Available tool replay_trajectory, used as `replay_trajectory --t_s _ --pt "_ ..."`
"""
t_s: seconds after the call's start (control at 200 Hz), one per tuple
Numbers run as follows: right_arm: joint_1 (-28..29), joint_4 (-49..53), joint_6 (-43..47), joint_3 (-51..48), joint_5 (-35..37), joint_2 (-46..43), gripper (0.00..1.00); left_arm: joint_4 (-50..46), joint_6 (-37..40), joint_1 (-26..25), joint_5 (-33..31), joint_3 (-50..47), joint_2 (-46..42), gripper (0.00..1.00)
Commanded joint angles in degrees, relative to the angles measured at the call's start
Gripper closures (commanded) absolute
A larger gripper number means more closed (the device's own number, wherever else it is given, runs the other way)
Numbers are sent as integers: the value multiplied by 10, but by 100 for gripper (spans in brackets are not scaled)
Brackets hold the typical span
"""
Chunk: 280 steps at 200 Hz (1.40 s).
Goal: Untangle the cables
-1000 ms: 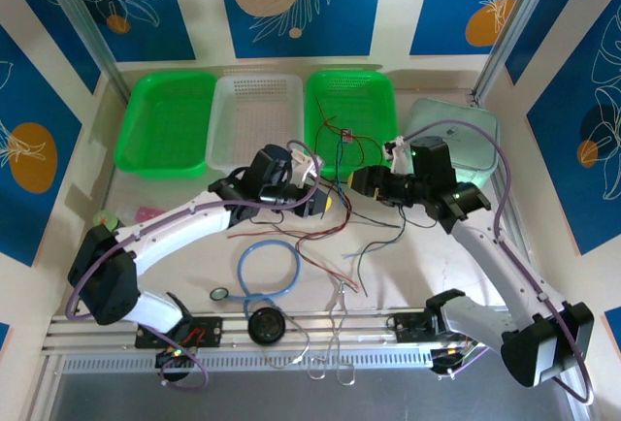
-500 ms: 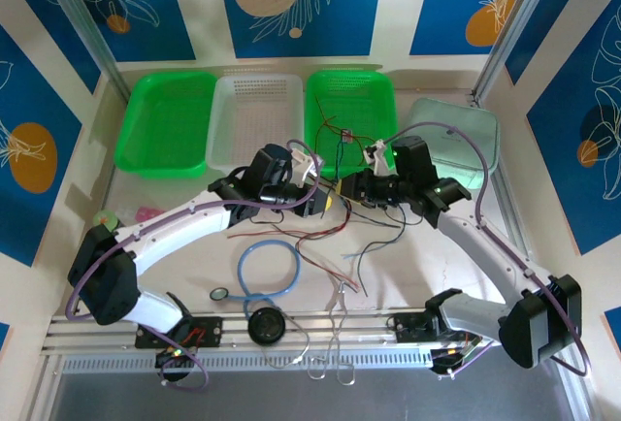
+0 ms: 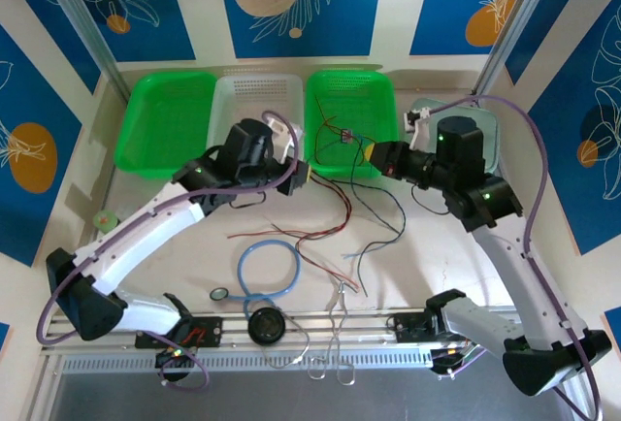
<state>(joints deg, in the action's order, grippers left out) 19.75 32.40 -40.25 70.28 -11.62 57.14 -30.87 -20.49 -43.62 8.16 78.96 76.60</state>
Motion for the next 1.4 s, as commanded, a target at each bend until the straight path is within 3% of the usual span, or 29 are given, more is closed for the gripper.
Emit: replay_trajectory --t_s 0.0,0.29,0.51,0.74,1.025,1.216,1.396 --pt "0 47 16 45 59 19 100 -114 49 3 -82 69 -11 100" --pt "3 132 85 216 210 73 100 -226 104 5 -214 240 6 100" --pt "3 132 92 252 286 63 100 -209 121 26 -288 254 -11 100" --pt "3 122 86 274 358 57 100 -119 142 86 -322 232 -42 100" --pt "-6 46 106 228 444 52 100 1 179 202 -343 148 -59 100" --pt "-49 20 114 205 438 55 100 90 179 264 -350 65 -89 100" --pt "-91 13 98 184 412 56 100 98 168 313 -337 43 -93 100"
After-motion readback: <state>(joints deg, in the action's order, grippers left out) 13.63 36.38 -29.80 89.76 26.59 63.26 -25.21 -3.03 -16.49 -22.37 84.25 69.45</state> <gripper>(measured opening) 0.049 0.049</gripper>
